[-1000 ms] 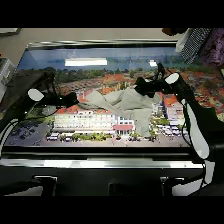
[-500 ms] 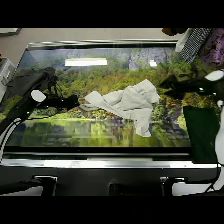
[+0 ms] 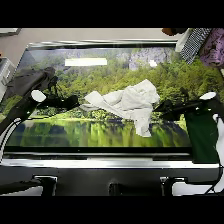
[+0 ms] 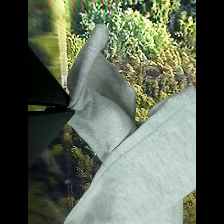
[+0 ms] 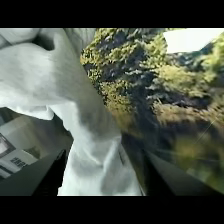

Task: Fold the clothes and pants, and hang the long-sleeved shirts on hangers.

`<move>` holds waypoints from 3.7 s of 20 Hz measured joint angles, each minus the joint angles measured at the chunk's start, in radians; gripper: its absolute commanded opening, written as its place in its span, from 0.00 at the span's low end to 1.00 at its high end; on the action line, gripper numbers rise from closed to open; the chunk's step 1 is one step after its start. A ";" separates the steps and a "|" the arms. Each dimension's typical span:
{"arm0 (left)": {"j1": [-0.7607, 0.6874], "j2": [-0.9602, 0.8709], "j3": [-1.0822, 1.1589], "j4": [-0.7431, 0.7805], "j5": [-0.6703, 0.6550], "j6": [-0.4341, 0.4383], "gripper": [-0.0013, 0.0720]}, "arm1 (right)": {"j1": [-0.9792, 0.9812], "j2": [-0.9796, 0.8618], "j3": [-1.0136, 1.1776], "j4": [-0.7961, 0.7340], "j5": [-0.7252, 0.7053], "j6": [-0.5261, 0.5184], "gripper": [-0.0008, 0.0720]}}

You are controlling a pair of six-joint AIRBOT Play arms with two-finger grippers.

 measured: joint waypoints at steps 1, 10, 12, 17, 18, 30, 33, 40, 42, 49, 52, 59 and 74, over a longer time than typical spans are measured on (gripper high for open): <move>0.000 0.000 0.000 0.000 0.000 0.000 0.04 | 0.026 -0.001 -0.013 0.003 -0.030 -0.006 0.74; 0.016 0.013 0.000 0.015 -0.007 0.000 0.04 | 0.171 0.019 -0.026 -0.009 -0.240 0.047 0.06; 0.044 0.050 0.010 0.033 -0.019 0.000 0.04 | 0.175 0.069 0.024 -0.019 -0.246 0.043 0.06; 0.160 0.239 0.122 0.087 -0.063 0.007 0.04 | 0.179 0.243 0.306 -0.225 -0.257 0.163 0.06; 0.186 0.286 0.154 0.094 -0.076 0.018 0.04 | 0.179 0.280 0.377 -0.299 -0.259 0.214 0.06; 0.365 0.784 0.335 0.110 -0.199 0.034 0.04 | 0.180 0.614 0.846 -0.668 -0.077 0.471 0.06; 0.373 0.789 0.326 0.109 -0.227 0.025 0.04 | 0.180 0.611 0.858 -0.670 -0.051 0.505 0.06; 0.367 0.585 0.122 0.035 -0.254 0.096 0.04 | 0.182 0.209 0.864 -0.458 0.056 0.534 0.06; 0.344 0.488 0.040 0.019 -0.233 0.116 0.04 | 0.189 0.034 0.863 -0.347 0.075 0.534 0.06; 0.255 0.166 -0.098 -0.002 -0.137 0.152 0.04 | 0.293 -0.429 0.864 -0.161 0.001 0.534 0.08; 0.242 0.108 -0.109 -0.002 -0.114 0.157 0.04 | 0.318 -0.491 0.864 -0.141 -0.020 0.534 0.33; 0.235 0.082 -0.115 0.001 -0.125 0.177 0.04 | 0.150 -0.385 0.864 -0.142 0.194 0.379 0.54; 0.234 0.095 -0.116 -0.001 -0.154 0.180 0.04 | 0.045 0.142 -0.175 -0.059 0.055 0.086 0.59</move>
